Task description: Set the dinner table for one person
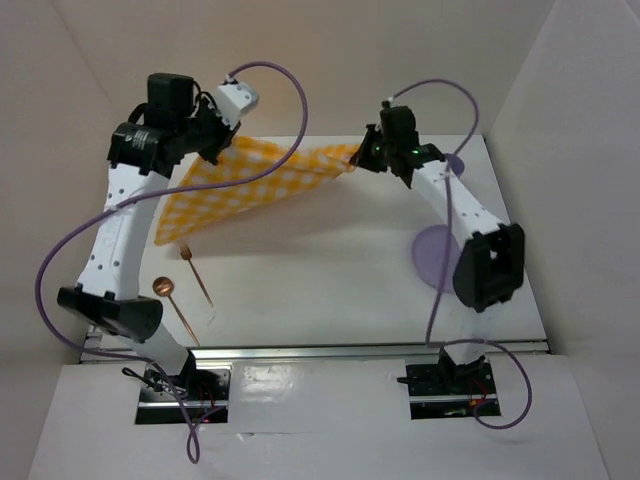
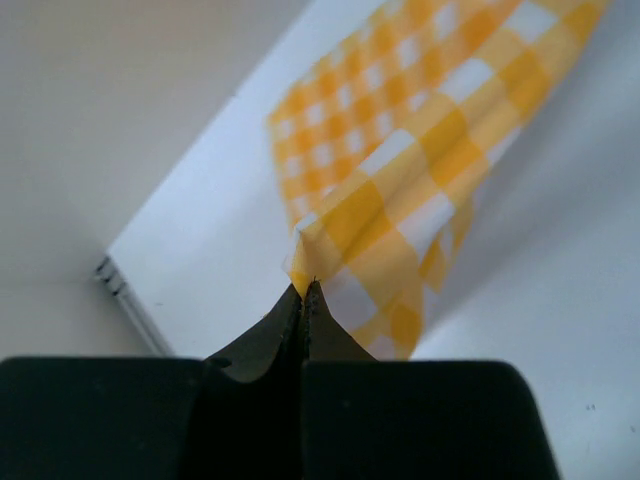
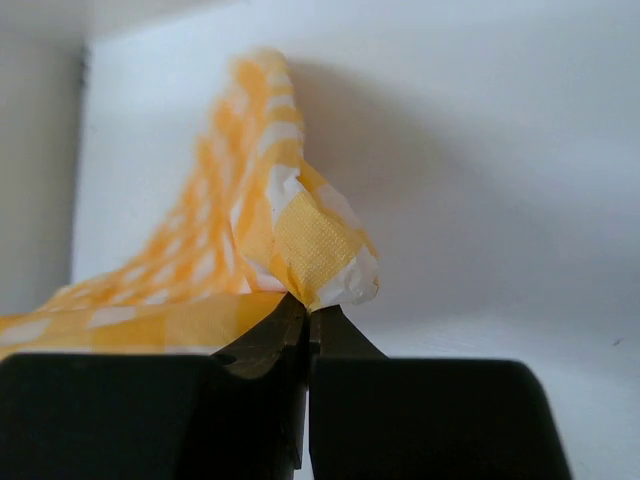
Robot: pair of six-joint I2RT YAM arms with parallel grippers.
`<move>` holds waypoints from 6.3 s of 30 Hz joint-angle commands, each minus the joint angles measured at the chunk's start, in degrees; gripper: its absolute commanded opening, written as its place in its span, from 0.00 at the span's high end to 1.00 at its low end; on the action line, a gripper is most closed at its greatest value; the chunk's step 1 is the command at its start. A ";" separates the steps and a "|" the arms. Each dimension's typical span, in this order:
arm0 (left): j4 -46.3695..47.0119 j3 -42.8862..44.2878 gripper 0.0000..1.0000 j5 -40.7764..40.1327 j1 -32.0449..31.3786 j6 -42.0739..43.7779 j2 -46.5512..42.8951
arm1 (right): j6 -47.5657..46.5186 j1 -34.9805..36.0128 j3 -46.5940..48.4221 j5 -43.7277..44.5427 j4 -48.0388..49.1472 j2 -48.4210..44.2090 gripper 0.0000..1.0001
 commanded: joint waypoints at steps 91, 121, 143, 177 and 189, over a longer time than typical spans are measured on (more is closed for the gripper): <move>25.57 -40.47 0.05 -20.29 -1.77 -27.81 18.53 | 2.96 10.30 -34.00 22.98 -10.16 -23.50 0.98; 21.45 -32.30 0.05 -21.18 -1.77 -28.34 15.45 | 24.85 12.42 -45.80 25.52 -27.48 -41.01 0.64; 18.72 -32.46 0.04 -14.32 -1.77 -28.96 7.28 | 65.53 -5.60 -56.23 37.22 -34.89 -50.52 0.17; 13.62 -39.50 0.04 -15.20 -1.77 -26.14 -2.03 | 77.15 -12.37 -65.82 35.45 -16.42 -38.62 1.00; 11.95 -40.11 0.03 -17.22 2.70 -23.06 -7.14 | 30.34 -12.37 -50.53 36.79 -7.21 -51.73 1.00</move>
